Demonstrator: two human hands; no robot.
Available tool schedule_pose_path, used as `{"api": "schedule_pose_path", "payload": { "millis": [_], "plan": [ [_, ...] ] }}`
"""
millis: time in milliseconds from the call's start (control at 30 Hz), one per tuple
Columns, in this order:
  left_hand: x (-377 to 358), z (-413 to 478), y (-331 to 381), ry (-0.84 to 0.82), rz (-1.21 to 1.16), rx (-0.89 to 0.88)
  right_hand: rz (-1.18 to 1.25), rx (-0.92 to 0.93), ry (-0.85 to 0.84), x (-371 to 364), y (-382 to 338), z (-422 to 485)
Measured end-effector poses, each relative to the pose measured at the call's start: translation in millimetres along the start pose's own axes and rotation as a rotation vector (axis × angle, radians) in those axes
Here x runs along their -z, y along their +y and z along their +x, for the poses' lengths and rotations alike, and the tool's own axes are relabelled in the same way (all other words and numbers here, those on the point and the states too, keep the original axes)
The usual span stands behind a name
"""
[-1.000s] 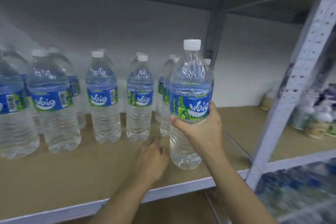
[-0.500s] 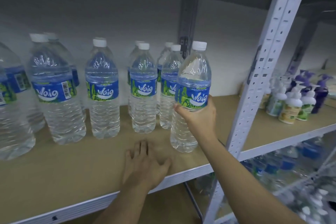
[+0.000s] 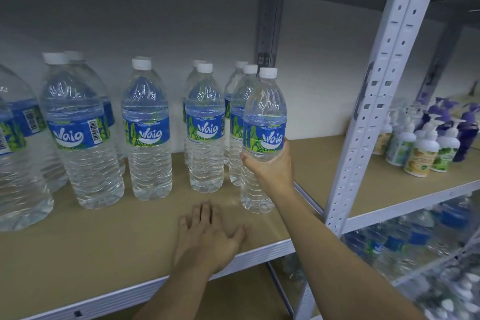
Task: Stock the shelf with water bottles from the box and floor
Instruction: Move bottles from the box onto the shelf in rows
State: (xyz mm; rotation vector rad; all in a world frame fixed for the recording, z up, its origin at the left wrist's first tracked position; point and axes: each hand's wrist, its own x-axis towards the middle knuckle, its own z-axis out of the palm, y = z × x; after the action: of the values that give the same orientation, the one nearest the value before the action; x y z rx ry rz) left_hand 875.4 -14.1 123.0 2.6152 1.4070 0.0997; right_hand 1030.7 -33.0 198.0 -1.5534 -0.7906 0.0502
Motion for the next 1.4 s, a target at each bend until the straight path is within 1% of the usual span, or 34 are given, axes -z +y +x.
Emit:
{"api": "schedule_pose_path", "payload": {
  "millis": [167,433,900,1167,1267,1333,1400],
  "plan": [
    [-1.2,1.5,-1.2,0.001,0.005,-0.003,0.012,-0.057,-0.015,0.4,3.8,-5.8],
    [-3.0,2.9,-2.5,0.009,0.010,-0.008,0.046,-0.063,-0.019,0.5,4.4,-6.3],
    [1.1,1.1,-0.9,-0.017,0.010,0.003,0.073,-0.097,-0.107,8.6,-2.8,-12.1],
    [-0.3,1.3,-0.8,0.018,-0.027,0.012,0.089,-0.116,-0.153,11.3,-2.1,-10.7],
    [3.1,-3.8,-1.2,0.002,-0.066,-0.030,0.044,-0.140,-0.220,15.6,-0.5,-11.0],
    [3.2,-11.6,-4.0,-0.033,-0.110,-0.084,-0.013,-0.155,-0.265,21.8,3.2,-19.2],
    [4.3,-23.0,-5.7,-0.031,-0.113,-0.140,-0.095,-0.150,-0.310,31.0,11.0,-32.9]
  ]
}}
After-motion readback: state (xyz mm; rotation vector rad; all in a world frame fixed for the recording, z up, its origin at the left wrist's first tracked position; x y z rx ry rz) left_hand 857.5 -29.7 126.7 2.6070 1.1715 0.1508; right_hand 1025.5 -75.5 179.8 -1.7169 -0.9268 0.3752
